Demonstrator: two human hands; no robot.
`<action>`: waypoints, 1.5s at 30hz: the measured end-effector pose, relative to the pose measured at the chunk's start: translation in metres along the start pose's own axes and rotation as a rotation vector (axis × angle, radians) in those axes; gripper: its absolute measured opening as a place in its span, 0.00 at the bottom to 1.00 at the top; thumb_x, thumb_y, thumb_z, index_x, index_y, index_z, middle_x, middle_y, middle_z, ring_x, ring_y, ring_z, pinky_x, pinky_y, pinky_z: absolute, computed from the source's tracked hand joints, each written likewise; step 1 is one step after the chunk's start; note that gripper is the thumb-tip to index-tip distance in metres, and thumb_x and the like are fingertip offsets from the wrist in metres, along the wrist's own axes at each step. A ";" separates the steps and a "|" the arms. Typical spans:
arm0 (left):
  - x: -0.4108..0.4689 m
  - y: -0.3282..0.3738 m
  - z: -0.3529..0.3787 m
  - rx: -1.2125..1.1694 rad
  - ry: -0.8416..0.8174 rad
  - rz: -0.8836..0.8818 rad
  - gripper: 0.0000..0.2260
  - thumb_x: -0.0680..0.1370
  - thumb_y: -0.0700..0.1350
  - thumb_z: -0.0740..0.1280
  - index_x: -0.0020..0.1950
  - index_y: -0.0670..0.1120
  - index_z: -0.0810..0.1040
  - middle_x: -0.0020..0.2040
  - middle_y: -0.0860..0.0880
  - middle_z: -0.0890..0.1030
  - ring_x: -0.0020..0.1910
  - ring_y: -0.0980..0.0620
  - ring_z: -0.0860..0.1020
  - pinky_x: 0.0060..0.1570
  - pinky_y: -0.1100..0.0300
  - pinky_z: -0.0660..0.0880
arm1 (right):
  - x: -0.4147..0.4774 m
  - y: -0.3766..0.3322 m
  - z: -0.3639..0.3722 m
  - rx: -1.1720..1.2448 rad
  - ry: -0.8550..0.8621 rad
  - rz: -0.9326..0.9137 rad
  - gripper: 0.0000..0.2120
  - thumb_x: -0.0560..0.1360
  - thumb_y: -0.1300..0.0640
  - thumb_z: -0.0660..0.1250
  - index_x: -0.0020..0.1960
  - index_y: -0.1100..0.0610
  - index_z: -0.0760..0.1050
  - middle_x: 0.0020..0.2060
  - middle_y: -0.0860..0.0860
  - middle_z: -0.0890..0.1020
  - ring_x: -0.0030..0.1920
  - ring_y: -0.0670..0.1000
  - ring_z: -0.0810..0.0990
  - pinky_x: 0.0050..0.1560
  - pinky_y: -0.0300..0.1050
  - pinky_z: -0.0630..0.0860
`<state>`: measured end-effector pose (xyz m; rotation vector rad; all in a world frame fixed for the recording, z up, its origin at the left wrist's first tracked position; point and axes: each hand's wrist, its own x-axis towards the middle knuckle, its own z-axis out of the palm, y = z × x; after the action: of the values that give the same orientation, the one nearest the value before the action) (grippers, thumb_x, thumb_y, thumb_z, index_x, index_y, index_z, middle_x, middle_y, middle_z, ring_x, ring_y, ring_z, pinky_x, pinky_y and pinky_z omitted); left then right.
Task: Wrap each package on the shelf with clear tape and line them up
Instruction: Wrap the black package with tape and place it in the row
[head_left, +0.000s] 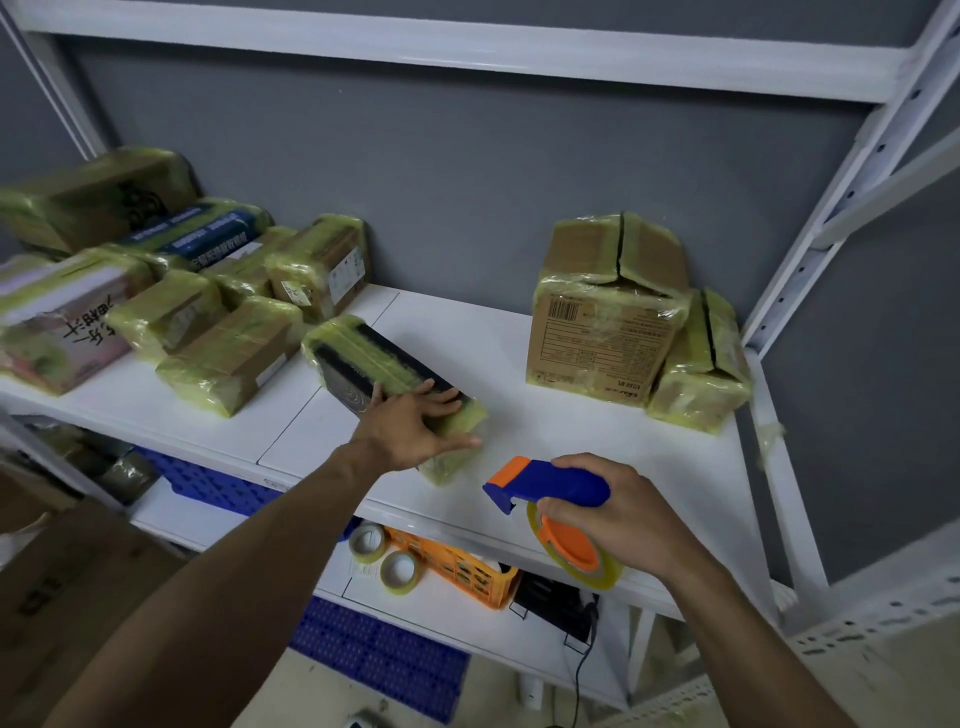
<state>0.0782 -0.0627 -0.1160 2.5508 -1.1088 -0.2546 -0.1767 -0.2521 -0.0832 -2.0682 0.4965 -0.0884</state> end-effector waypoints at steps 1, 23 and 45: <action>-0.001 0.004 0.004 0.021 0.035 -0.033 0.48 0.58 0.87 0.53 0.72 0.64 0.73 0.74 0.73 0.62 0.81 0.61 0.47 0.74 0.34 0.35 | 0.002 0.002 0.004 -0.002 -0.008 -0.006 0.19 0.69 0.42 0.78 0.58 0.36 0.78 0.49 0.28 0.81 0.50 0.33 0.81 0.41 0.30 0.78; -0.006 0.010 0.029 0.020 0.117 -0.114 0.29 0.74 0.66 0.67 0.74 0.61 0.68 0.78 0.61 0.65 0.82 0.48 0.46 0.72 0.25 0.50 | 0.049 -0.006 0.048 -0.103 -0.021 0.016 0.24 0.67 0.38 0.76 0.58 0.40 0.71 0.46 0.38 0.81 0.47 0.42 0.82 0.35 0.30 0.75; -0.002 0.017 0.029 -0.026 0.139 -0.192 0.26 0.74 0.62 0.67 0.72 0.62 0.71 0.73 0.57 0.74 0.82 0.45 0.52 0.73 0.26 0.47 | 0.070 -0.023 0.060 -0.293 -0.036 -0.036 0.12 0.71 0.44 0.74 0.48 0.48 0.78 0.39 0.46 0.82 0.43 0.49 0.81 0.35 0.38 0.73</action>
<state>0.0573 -0.0789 -0.1363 2.6091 -0.8058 -0.1346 -0.0899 -0.2200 -0.1052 -2.3611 0.4715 0.0011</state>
